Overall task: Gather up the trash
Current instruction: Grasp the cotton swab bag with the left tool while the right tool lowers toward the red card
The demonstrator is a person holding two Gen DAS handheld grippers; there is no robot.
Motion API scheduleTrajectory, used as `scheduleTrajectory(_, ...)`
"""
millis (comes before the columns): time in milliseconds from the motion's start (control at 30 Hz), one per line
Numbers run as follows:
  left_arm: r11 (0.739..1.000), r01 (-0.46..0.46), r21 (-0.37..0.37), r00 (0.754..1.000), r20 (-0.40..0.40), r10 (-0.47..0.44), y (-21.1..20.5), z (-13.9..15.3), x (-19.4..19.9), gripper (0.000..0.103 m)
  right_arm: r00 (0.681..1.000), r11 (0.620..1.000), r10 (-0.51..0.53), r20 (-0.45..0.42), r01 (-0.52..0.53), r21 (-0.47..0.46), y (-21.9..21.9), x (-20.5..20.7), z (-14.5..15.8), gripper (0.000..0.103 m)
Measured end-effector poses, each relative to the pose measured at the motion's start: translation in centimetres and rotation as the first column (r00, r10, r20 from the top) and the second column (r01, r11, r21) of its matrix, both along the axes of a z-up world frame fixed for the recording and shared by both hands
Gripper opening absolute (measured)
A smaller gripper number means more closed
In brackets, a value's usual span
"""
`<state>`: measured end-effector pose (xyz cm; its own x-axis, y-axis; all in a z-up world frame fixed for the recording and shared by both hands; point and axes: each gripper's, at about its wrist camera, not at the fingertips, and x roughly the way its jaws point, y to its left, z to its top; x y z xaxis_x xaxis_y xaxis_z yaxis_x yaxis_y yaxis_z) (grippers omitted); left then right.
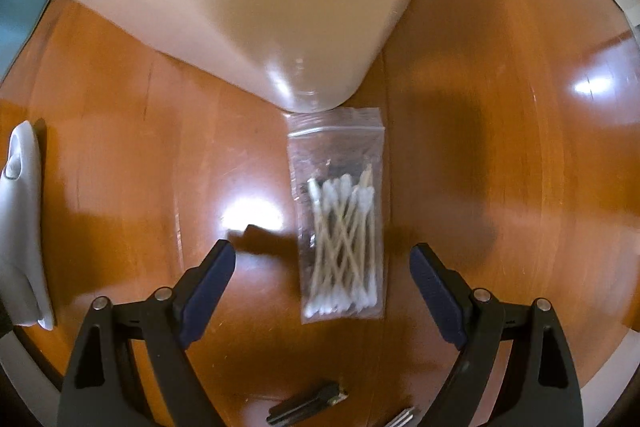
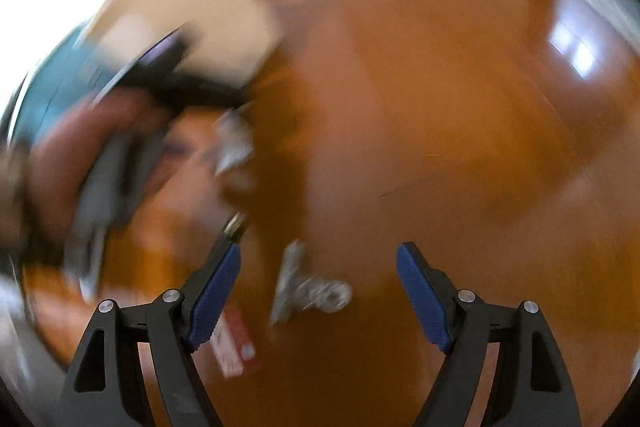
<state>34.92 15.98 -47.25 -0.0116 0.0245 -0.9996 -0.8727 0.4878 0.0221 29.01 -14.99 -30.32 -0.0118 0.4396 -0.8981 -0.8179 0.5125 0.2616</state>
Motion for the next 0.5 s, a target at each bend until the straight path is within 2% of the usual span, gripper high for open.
scheduleTrajectory(67,0.998,0.025,-0.051,1.0,0.003,-0.025,-0.2,-1.3,0.6,0.101,0.984,0.985,0.171,0.043,-0.169,-0.034,1.8,-4.0,-0.1,0.082)
scheduleTrajectory(100,0.998,0.046,-0.037,0.999,0.002,-0.046,-0.2,-1.6,0.9,0.103,0.97,0.971,0.234,0.058,-0.23,-0.067,2.4,-5.7,-0.4,0.082)
scheduleTrajectory(167,0.998,0.061,-0.027,0.998,0.01,-0.061,-0.1,-1.6,1.3,0.103,0.938,0.939,0.332,0.096,-0.32,-0.125,3.7,-8.8,-1.2,0.082)
scheduleTrajectory(267,0.997,0.076,-0.026,0.997,0.011,-0.075,0.0,-1.5,1.3,0.099,0.913,0.911,0.4,0.082,-0.386,-0.147,4.5,-12.0,-2.0,0.082)
scheduleTrajectory(333,0.997,0.072,-0.005,0.997,0.024,-0.072,0.0,-1.0,0.8,0.081,0.895,0.893,0.436,0.096,-0.418,-0.167,4.8,-13.2,-2.4,0.082)
scheduleTrajectory(367,0.997,0.071,0.006,0.997,0.033,-0.072,0.1,-0.7,0.6,0.075,0.89,0.888,0.445,0.101,-0.423,-0.181,3.9,-13.1,-2.7,0.082)
scheduleTrajectory(467,0.995,0.101,0.024,0.993,0.053,-0.102,0.1,0.1,0.2,0.031,0.896,0.889,0.433,0.101,-0.406,-0.212,4.0,-12.9,-3.5,0.082)
scheduleTrajectory(500,0.993,0.114,0.012,0.991,0.069,-0.115,0.3,0.2,-0.2,0.011,0.902,0.894,0.421,0.095,-0.395,-0.212,4.0,-12.5,-3.5,0.082)
